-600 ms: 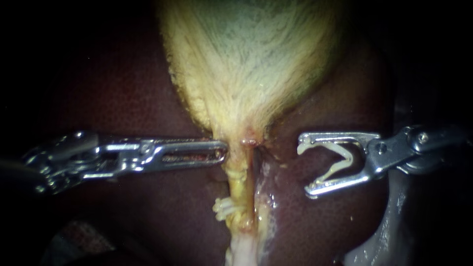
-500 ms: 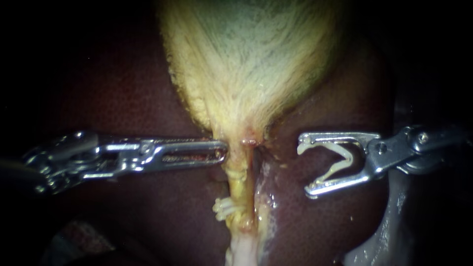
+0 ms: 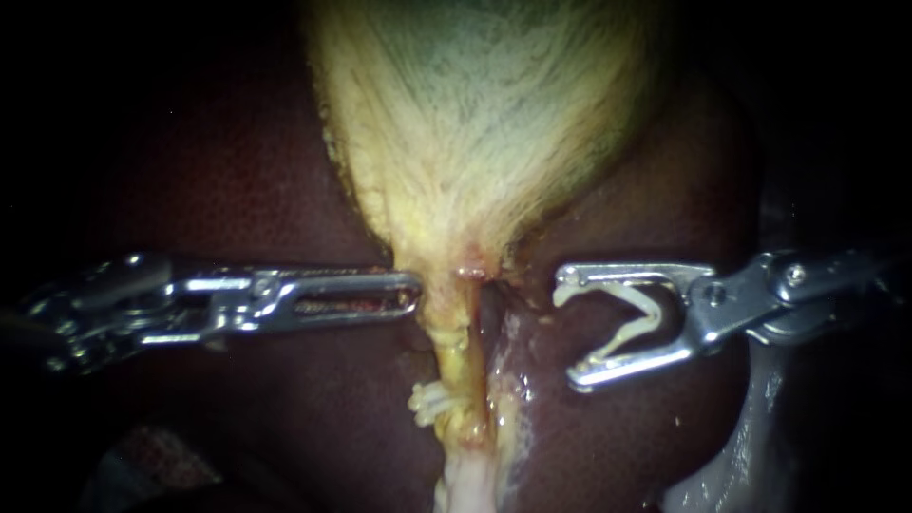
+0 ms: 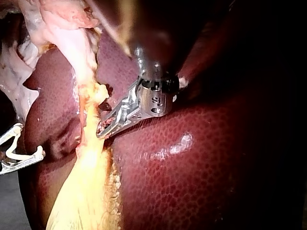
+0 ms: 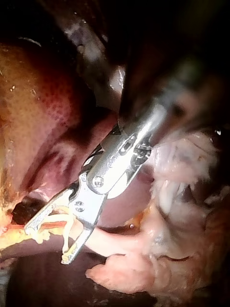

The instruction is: Clipping third clip left tube

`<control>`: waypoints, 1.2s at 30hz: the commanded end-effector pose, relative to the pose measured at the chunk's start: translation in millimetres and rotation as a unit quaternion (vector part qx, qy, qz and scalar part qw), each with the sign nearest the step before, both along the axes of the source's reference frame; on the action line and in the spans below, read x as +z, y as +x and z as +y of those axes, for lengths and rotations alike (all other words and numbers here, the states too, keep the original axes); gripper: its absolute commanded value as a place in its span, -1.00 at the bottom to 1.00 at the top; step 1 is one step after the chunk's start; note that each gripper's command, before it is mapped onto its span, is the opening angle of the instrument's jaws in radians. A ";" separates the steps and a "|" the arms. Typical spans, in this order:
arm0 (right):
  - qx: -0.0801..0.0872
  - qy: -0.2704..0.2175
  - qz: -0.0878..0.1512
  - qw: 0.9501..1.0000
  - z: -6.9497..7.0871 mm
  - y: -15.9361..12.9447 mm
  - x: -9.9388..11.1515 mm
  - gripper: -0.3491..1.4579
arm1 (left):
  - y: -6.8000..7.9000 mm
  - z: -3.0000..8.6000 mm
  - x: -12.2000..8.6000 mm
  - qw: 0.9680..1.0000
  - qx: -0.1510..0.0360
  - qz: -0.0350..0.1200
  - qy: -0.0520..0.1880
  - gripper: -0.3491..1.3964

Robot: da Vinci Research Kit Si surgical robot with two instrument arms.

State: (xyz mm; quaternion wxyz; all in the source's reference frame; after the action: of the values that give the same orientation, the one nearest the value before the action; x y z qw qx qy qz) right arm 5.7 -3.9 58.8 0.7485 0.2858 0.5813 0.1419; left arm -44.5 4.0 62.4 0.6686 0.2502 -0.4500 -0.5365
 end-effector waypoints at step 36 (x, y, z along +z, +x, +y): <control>0.012 0.104 -0.087 0.991 -3.5 7.4 11.6 -0.05 | 1.2 -1.2 -2.4 1.000 -0.007 0.005 -0.001 -1.00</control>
State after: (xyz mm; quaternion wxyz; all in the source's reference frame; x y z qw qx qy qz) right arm 13.3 -7.3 70.4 0.7608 0.3413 0.4998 0.2344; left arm -43.3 2.7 60.0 0.6674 0.2442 -0.4493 -0.5414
